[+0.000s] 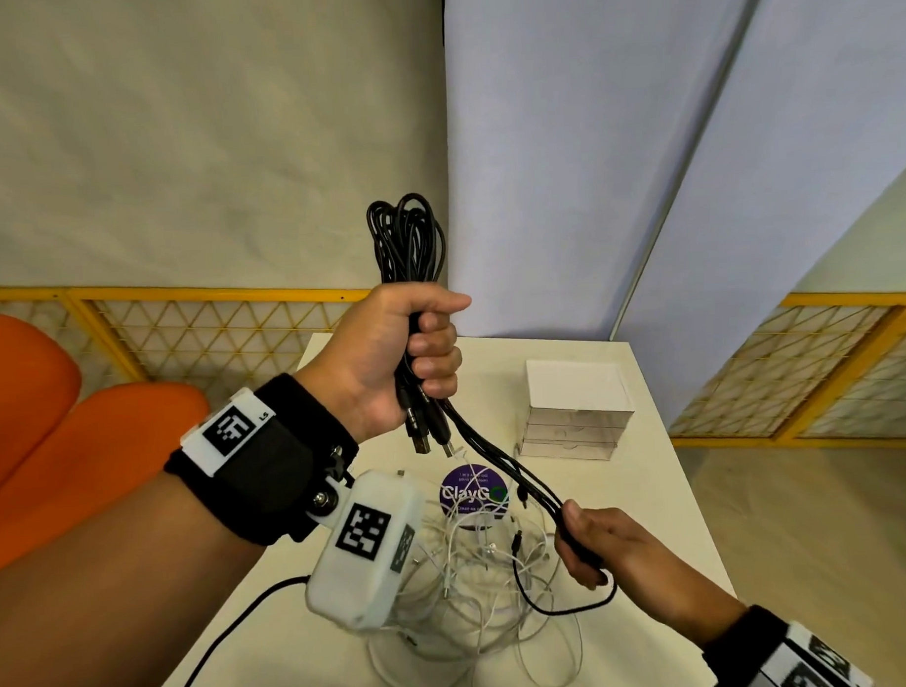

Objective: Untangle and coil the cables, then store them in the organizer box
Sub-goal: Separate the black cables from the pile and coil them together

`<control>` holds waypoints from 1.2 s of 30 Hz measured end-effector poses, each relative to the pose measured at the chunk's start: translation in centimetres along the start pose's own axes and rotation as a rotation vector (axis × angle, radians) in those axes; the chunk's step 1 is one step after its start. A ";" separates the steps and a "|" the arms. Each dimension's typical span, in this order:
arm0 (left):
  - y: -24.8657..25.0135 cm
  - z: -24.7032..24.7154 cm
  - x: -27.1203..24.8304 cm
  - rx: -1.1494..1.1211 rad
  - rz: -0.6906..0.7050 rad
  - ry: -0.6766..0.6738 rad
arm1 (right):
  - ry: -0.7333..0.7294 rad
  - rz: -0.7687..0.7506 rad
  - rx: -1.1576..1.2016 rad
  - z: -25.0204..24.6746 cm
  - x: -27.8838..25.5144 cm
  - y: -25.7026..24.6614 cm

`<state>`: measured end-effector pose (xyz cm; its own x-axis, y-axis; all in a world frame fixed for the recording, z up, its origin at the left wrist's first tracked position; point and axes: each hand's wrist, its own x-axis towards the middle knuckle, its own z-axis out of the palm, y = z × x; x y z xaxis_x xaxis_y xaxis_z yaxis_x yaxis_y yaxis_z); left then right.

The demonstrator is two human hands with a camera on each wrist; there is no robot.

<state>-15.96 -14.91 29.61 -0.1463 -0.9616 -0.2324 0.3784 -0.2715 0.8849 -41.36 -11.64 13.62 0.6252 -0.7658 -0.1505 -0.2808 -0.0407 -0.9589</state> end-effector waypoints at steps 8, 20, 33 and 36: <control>0.8 -0.2 -0.5 0.043 0.064 0.013 | 0.082 0.309 -0.400 -0.8 -1.4 9.4; -2.1 2.6 -0.5 0.198 0.006 -0.035 | 0.133 -0.191 0.015 2.8 2.9 -10.9; -1.2 0.2 -1.1 0.408 -0.157 -0.052 | 0.044 -0.122 -0.499 -0.7 2.0 -11.5; -1.9 0.3 -1.6 0.557 -0.208 -0.129 | -0.004 -0.114 -0.607 -2.0 1.3 -13.0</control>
<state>-16.74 -12.82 28.50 -0.2883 -0.8684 -0.4034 -0.1999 -0.3574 0.9123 -38.37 -13.43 26.38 0.6779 -0.7330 -0.0569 -0.5758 -0.4813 -0.6609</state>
